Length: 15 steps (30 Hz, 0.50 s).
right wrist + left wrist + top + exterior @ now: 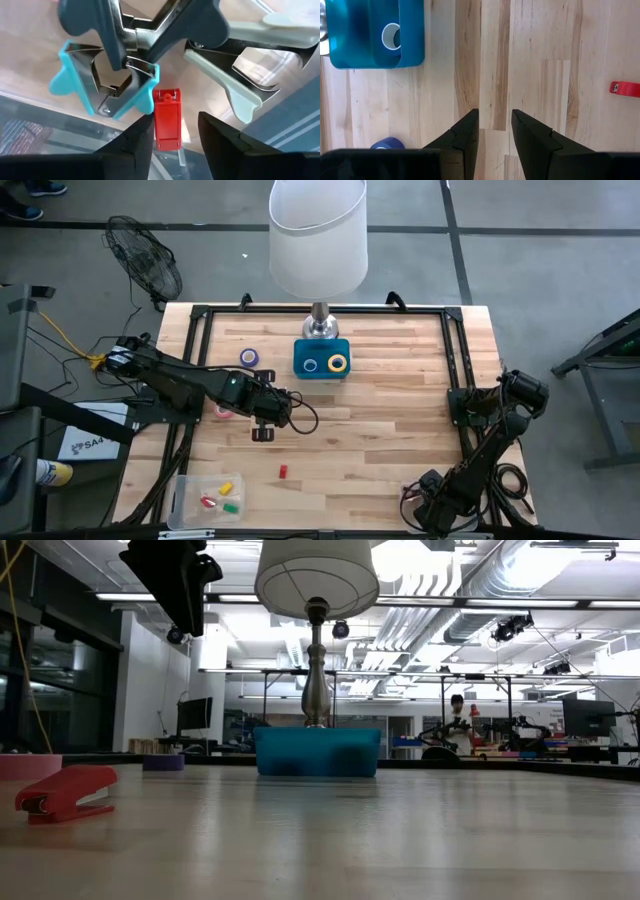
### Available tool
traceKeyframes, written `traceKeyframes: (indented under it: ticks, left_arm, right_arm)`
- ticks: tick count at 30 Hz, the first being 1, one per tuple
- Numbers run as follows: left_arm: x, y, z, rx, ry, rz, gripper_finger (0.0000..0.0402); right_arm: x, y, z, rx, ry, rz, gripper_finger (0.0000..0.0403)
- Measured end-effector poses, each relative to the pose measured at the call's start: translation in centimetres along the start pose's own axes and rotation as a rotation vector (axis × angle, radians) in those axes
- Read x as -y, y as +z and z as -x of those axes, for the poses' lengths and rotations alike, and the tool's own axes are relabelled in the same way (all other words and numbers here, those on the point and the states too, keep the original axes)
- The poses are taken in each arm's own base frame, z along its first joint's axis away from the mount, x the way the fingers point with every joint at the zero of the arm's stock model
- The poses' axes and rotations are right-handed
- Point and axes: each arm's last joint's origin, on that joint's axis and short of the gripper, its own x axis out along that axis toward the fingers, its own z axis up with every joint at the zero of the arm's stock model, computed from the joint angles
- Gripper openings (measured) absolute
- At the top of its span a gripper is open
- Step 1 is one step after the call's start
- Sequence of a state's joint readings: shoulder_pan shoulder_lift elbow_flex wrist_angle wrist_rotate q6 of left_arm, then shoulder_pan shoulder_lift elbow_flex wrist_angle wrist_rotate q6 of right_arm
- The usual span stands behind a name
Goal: Pick and place Stapler, Stapler remover, tape
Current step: Put the top red stapler into the left transparent bin
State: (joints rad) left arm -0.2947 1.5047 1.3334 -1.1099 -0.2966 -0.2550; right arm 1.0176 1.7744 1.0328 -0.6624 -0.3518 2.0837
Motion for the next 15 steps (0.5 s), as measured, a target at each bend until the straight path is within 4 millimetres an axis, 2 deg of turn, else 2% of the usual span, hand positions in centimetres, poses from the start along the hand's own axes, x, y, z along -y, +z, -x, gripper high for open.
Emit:
traceKeyframes:
  ticks: [8,15]
  left_arm:
    - [0.00,0.00,0.00,0.000,0.000,0.000,0.0113]
    - [0.00,0.00,0.00,0.000,0.000,-0.010,0.0113]
  right_arm:
    - [-0.19,0.05,0.05,-0.010,0.012,-0.004,0.0136]
    - [-0.41,-0.04,0.05,-0.017,0.035,0.003,0.0076]
